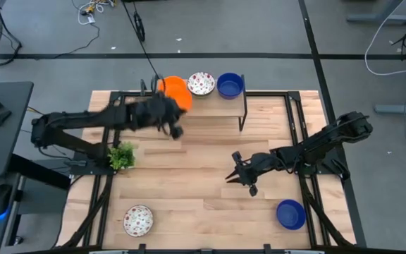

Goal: Pick & Place Mini bowls
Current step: Stack the orange bowl on top of the other orange bowl on the shelf

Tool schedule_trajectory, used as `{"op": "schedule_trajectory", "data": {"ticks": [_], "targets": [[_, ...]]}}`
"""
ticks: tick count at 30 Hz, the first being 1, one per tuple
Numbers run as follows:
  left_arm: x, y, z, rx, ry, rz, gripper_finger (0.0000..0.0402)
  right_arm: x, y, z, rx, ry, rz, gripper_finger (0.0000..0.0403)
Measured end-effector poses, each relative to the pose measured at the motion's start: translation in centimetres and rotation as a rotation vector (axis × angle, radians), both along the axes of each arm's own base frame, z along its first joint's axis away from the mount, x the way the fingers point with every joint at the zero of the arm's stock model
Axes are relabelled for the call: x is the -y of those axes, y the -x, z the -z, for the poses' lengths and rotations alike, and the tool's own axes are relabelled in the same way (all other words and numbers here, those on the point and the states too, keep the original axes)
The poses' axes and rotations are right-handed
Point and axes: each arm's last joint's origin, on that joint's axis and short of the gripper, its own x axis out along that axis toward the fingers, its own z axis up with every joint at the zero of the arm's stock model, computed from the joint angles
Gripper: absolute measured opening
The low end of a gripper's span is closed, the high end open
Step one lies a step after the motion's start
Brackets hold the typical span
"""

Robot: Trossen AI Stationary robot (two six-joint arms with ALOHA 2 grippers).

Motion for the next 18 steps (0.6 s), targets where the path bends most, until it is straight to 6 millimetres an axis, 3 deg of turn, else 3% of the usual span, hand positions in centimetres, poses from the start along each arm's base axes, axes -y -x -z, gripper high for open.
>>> {"op": "schedule_trajectory", "data": {"ticks": [5, 9, 18], "targets": [[-4.9, 0.8, 0.6, -0.071, -0.051, -0.081, 0.0005, 0.6, -0.2, -0.1, 0.007, 0.003, 0.021, 0.0053], [-7.4, 1.1, 1.6, -0.110, -0.027, -0.120, 0.0008, 0.7, -0.2, -0.1, 0.009, 0.003, 0.026, 0.0052], [-9.8, 0.4, 3.4, -0.145, 0.007, -0.138, 0.0010, 0.7, -0.2, 0.0, -0.005, -0.001, 0.029, 0.0052]]}}
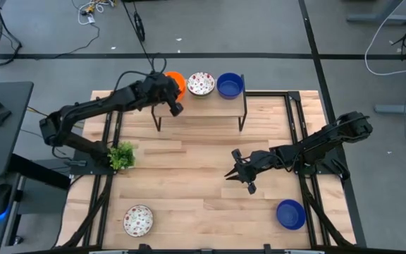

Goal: Pick & Place Mini bowls
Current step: Stack the orange bowl on top of the other orange bowl on the shelf, then stack the green patterned bowl on top of the other green patterned bowl on the shelf

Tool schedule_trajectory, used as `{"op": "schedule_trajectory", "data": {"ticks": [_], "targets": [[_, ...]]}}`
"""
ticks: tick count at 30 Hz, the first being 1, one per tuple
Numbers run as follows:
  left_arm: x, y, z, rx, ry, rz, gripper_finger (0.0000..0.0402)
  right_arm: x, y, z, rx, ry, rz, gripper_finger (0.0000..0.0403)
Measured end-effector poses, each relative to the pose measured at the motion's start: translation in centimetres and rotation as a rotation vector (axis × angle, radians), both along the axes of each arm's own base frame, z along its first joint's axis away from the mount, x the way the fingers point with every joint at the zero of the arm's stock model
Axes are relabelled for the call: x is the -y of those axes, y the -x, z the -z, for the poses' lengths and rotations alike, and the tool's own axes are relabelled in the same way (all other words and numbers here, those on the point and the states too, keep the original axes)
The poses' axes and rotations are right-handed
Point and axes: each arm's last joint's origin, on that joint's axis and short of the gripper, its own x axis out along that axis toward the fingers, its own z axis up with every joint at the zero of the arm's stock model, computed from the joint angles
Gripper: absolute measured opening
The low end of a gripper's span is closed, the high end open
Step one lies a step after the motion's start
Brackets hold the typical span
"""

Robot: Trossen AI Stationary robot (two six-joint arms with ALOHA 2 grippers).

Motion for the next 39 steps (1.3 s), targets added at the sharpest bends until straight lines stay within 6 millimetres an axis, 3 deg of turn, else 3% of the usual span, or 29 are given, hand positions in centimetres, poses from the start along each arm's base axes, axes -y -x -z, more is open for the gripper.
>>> {"op": "schedule_trajectory", "data": {"ticks": [16, 27, 33, 39], "targets": [[-0.4, -0.6, 0.9, -0.005, 0.033, -0.033, 0.0036, 0.0, 0.0, 0.1, -0.008, 0.002, 0.000, 0.0052], [0.2, -0.3, 0.3, 0.035, 0.054, -0.020, 0.0148, 0.0, 0.0, 0.1, -0.010, 0.003, 0.000, 0.0050], [3.5, 0.6, -2.1, 0.102, 0.066, 0.083, 0.0168, 0.0, 0.0, 0.1, -0.010, 0.002, 0.000, 0.0050], [11.2, 0.0, -2.7, 0.052, 0.098, 0.317, 0.0145, 0.0, 0.0, 0.1, -0.010, 0.002, 0.000, 0.0050]]}}
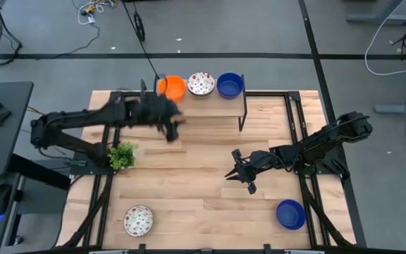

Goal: Pick & Place Mini bowls
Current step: Stack the green patterned bowl on top of the other green patterned bowl on the shelf

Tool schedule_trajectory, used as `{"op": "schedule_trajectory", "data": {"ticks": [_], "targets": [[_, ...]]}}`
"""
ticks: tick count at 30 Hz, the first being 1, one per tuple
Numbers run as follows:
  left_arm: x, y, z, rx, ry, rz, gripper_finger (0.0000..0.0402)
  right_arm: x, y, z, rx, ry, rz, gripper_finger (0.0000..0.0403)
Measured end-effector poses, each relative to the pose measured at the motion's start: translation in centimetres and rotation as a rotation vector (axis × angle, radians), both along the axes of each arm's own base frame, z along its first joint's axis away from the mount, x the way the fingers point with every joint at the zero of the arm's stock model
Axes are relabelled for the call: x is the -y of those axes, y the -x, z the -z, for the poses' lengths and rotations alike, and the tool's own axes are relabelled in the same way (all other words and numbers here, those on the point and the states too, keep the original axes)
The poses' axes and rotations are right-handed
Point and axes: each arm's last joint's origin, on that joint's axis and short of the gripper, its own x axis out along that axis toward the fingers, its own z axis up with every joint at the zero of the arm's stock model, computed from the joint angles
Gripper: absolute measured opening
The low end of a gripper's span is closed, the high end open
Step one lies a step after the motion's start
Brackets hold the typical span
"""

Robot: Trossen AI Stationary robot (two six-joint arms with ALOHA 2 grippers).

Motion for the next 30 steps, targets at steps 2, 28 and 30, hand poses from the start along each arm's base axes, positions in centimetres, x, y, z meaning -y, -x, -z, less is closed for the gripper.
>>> {"op": "schedule_trajectory", "data": {"ticks": [2, 28, 30], "targets": [[3.3, -0.4, 0.1, -0.002, 0.006, 0.080, 0.0133, 0.0, 0.0, 0.0, 0.000, -0.001, 0.000, 0.0050], [27.5, 5.0, 9.7, -0.538, 1.180, -0.467, 0.0011, 1.6, -1.0, -1.4, 0.184, 0.068, 0.020, 0.0050], [28.0, 5.4, 9.7, -0.528, 1.222, -0.533, 0.0032, 1.8, -1.0, -1.5, 0.186, 0.069, 0.030, 0.0050]]}}
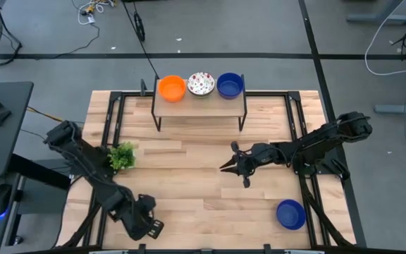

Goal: Pick & Place Mini bowls
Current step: Stack the green patterned bowl on top of the other green patterned bowl on the shelf

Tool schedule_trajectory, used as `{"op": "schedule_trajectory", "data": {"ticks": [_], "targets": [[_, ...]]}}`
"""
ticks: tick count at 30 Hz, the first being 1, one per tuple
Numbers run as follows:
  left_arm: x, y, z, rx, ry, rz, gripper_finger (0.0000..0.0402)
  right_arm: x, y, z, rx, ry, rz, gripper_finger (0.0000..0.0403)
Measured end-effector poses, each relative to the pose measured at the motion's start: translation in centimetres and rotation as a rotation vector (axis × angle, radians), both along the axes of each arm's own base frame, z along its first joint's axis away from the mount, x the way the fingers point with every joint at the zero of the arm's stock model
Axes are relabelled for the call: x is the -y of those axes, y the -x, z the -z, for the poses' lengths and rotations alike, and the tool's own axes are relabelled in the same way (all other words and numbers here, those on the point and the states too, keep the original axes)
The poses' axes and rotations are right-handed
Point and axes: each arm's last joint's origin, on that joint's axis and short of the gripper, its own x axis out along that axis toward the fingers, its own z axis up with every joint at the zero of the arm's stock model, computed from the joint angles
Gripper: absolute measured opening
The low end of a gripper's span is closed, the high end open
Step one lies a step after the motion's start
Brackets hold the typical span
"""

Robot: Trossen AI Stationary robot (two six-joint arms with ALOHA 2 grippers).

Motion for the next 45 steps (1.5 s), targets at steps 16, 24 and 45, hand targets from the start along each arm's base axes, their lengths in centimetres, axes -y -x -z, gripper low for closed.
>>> {"op": "schedule_trajectory", "data": {"ticks": [16, 24, 45], "targets": [[0.8, 0.2, 3.0, -0.188, -0.045, -0.101, 0.0177, 0.5, -0.1, 0.1, -0.014, -0.015, 0.021, 0.0050], [1.0, -0.1, 4.1, -0.170, -0.112, -0.096, 0.0139, 0.5, 0.0, 0.2, -0.026, -0.044, 0.029, 0.0050], [0.0, -1.0, 4.3, -0.152, -0.149, -0.187, 0.0087, 0.5, 0.0, 0.2, -0.038, -0.057, 0.035, 0.0050]]}}
